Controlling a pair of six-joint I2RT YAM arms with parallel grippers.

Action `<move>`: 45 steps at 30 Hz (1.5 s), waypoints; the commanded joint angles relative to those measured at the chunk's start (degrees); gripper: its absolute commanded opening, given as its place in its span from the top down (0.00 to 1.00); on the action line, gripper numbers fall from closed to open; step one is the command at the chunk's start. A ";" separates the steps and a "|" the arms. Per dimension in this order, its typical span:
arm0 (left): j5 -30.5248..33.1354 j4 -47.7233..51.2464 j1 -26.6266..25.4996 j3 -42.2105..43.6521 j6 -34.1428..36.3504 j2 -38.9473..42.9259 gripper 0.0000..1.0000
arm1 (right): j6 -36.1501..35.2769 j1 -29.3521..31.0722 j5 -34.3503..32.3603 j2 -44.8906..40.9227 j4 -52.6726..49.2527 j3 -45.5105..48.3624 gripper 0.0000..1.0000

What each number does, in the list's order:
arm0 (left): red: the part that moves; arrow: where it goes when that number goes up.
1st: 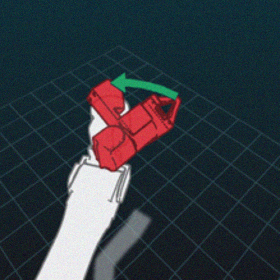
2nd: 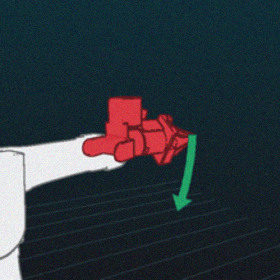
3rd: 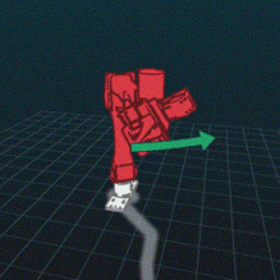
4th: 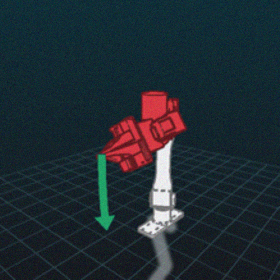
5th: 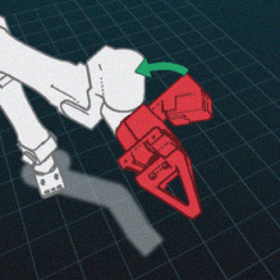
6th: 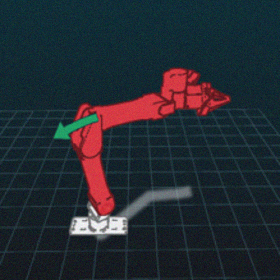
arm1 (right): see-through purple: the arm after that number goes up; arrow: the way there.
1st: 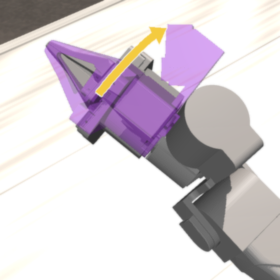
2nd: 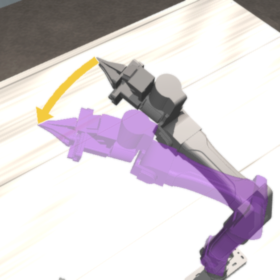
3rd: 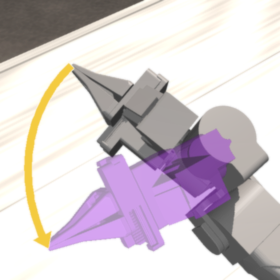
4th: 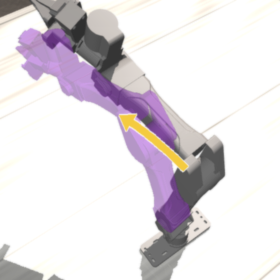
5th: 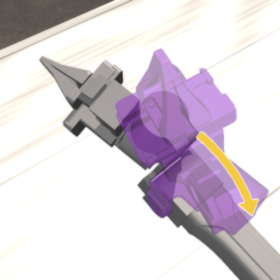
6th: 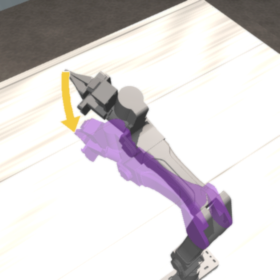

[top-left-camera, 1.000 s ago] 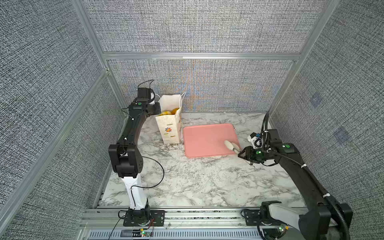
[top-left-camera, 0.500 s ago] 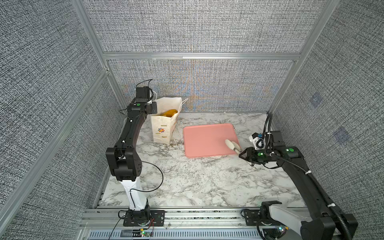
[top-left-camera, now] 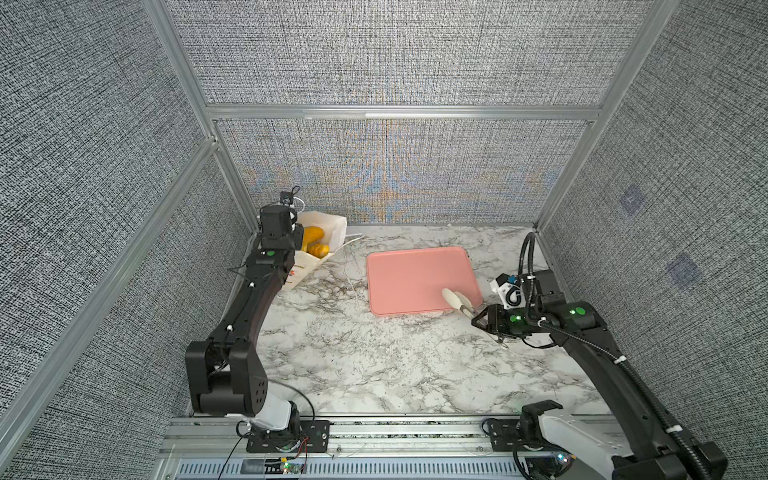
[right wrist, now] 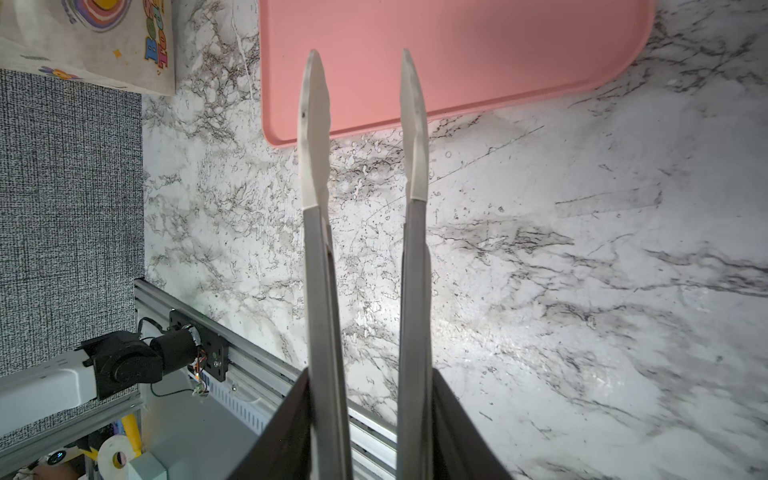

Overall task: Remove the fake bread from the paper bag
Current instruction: 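Tip the bag over with the left gripper while the right brings tongs near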

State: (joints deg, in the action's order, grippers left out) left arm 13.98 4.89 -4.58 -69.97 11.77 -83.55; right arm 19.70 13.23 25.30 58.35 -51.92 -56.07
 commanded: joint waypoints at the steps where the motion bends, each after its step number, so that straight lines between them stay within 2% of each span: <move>1: -9.13 -12.13 -0.88 6.97 4.29 5.00 1.00 | 2.59 1.87 -0.09 -0.17 1.91 -1.61 0.58; 5: -13.13 -12.92 -2.15 15.15 5.28 10.47 1.00 | 3.86 5.73 -0.15 1.12 1.91 -5.86 0.59; 10: -17.07 -11.91 -3.21 21.41 4.40 16.08 1.00 | 6.55 12.83 -1.16 3.73 2.61 -12.15 0.59; 16: -24.31 -8.27 -3.84 24.87 1.44 19.53 1.00 | 13.53 25.46 -1.94 7.37 11.93 -12.41 0.60; 21: -26.31 -8.34 -4.53 28.24 -2.02 22.46 1.00 | 16.57 33.82 -2.31 14.17 20.68 -11.53 0.60; 31: -27.31 -7.58 -5.17 31.02 -5.94 26.11 1.00 | 18.58 37.20 -2.19 29.95 30.85 -17.76 0.60; 37: -28.04 -8.72 -5.18 32.11 -7.67 26.51 1.00 | 18.80 37.97 -3.40 37.73 30.35 -23.53 0.60; 45: -27.96 -9.72 -5.24 32.20 -8.92 26.04 1.00 | 18.46 39.83 -7.77 42.38 25.92 -29.81 0.60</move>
State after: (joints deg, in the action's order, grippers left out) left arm -12.60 -3.81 -9.78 -37.82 4.58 -57.25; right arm 38.26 52.42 19.53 100.29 -24.47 -84.49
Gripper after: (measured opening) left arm 0.054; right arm 0.398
